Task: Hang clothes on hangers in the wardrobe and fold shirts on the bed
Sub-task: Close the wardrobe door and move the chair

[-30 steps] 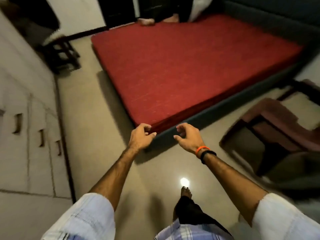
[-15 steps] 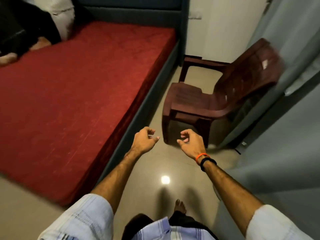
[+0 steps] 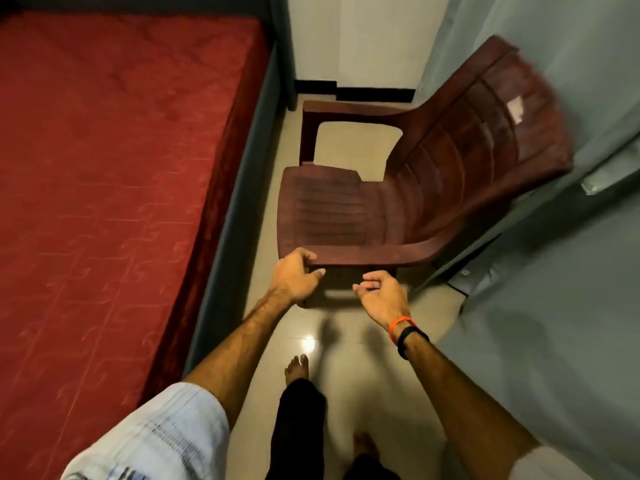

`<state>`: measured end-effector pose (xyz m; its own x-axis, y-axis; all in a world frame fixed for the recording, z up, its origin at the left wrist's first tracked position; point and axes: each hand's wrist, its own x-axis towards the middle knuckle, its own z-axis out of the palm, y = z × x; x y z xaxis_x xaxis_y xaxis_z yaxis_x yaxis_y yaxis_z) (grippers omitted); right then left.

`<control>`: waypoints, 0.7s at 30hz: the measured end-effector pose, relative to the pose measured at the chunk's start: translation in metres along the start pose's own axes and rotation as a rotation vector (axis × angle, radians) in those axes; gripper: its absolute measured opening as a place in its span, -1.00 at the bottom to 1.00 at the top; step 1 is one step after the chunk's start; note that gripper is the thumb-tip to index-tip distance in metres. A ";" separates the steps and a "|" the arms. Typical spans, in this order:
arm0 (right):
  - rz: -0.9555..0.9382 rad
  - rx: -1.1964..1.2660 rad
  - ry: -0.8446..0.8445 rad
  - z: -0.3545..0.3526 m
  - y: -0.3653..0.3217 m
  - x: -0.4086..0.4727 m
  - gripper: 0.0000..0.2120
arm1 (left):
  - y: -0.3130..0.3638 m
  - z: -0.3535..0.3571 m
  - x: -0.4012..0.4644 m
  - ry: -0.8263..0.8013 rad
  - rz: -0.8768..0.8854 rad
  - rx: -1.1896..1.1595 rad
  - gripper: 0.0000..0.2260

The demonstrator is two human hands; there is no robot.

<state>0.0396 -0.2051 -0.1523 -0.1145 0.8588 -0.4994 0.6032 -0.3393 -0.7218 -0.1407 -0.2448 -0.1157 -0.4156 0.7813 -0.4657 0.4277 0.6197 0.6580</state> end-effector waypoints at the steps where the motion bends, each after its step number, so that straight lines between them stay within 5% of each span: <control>1: 0.074 0.055 0.015 0.016 0.000 0.020 -0.73 | -0.006 0.002 0.026 -0.019 0.007 0.018 -0.73; 5: 0.347 0.341 0.119 0.061 -0.002 0.078 -0.41 | -0.019 0.011 0.101 -0.030 0.078 0.168 -0.68; 7: 0.448 0.506 0.165 0.076 -0.006 0.102 -0.46 | -0.025 0.017 0.131 -0.054 0.121 0.244 -0.65; 11: 0.509 0.650 0.247 0.096 -0.009 0.135 0.03 | -0.035 0.026 0.167 -0.258 0.148 0.229 -0.63; 14: 0.535 0.583 0.275 0.104 -0.004 0.146 -0.02 | -0.042 0.033 0.176 -0.406 0.096 0.170 -0.56; 21: 0.483 0.469 0.332 0.095 0.004 0.150 -0.02 | -0.040 0.049 0.165 -0.312 -0.031 0.068 -0.48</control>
<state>-0.0506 -0.1144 -0.2757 0.3662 0.6181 -0.6956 0.1174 -0.7722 -0.6244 -0.1872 -0.1372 -0.2473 -0.1680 0.7405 -0.6508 0.4761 0.6390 0.6042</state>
